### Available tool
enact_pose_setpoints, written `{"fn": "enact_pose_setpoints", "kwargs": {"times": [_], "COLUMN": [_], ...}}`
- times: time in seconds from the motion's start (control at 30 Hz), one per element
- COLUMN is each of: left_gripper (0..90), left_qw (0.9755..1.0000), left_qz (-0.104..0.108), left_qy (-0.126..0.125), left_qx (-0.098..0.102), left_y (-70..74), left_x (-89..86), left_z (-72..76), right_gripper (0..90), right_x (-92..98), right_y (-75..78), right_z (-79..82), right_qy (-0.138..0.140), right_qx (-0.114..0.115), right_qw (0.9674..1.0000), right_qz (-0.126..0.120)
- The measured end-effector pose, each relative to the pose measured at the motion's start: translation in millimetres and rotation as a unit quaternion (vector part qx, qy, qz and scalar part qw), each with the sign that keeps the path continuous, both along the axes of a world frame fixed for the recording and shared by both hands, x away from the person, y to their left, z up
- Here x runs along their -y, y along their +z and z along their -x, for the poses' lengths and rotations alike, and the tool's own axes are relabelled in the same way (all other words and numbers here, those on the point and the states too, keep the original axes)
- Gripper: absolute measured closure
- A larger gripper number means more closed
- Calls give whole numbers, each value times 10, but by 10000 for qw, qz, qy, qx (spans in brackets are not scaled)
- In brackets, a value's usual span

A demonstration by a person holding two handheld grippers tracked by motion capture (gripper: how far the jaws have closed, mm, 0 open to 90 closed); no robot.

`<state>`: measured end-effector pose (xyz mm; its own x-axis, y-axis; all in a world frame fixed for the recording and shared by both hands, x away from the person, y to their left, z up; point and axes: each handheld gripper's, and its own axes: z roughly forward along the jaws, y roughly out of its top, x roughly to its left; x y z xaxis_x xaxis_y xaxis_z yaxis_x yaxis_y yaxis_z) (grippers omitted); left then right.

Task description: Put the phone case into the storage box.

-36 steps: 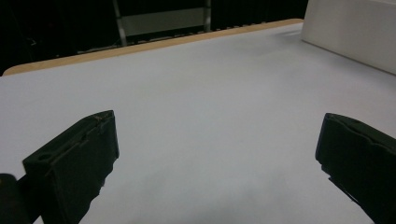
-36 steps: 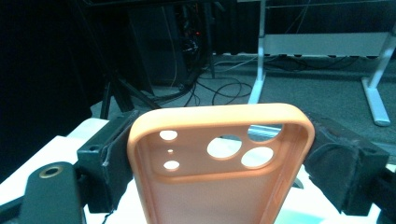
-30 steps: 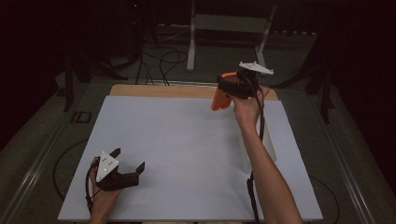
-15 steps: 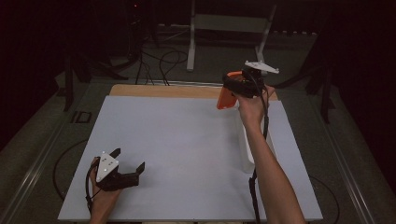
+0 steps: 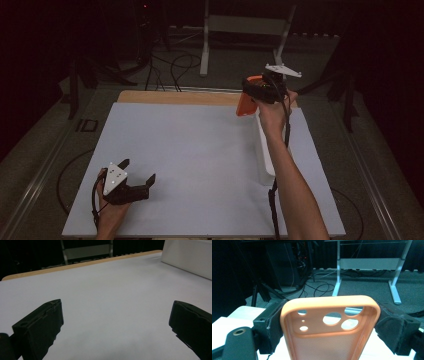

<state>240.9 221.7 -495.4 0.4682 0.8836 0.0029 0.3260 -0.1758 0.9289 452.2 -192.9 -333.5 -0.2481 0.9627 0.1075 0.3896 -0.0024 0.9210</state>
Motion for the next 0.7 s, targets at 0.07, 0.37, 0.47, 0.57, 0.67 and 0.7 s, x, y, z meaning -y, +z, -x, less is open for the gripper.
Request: {"fn": "enact_pose_setpoints", "kwargs": {"times": [0.07,0.37,0.47,0.57,0.67,0.7], "left_gripper": [2,3,2,3,2,2], "left_qw": [10000,10000,10000,10000,10000,10000], "left_qz": [3,3,2,18,14,14], "left_qy": [2,5,17,29,27,27], "left_qx": [6,8,10,23,19,19], "left_y": [1,0,3,5,4,4], "left_x": [-2,-2,-3,-7,-7,-7], "left_z": [0,1,4,6,5,5], "right_gripper": [164,164,164,164,164,164], "right_x": [12,94,124,152,184,184], "right_y": [1,32,39,43,45,45], "right_z": [-4,-21,-20,-19,-20,-20], "right_qy": [-26,-121,-140,-172,-225,-225], "right_qx": [-2,17,36,44,46,46], "right_qw": [10000,9999,9999,9998,9997,9997], "right_qz": [22,48,75,73,65,65]}}
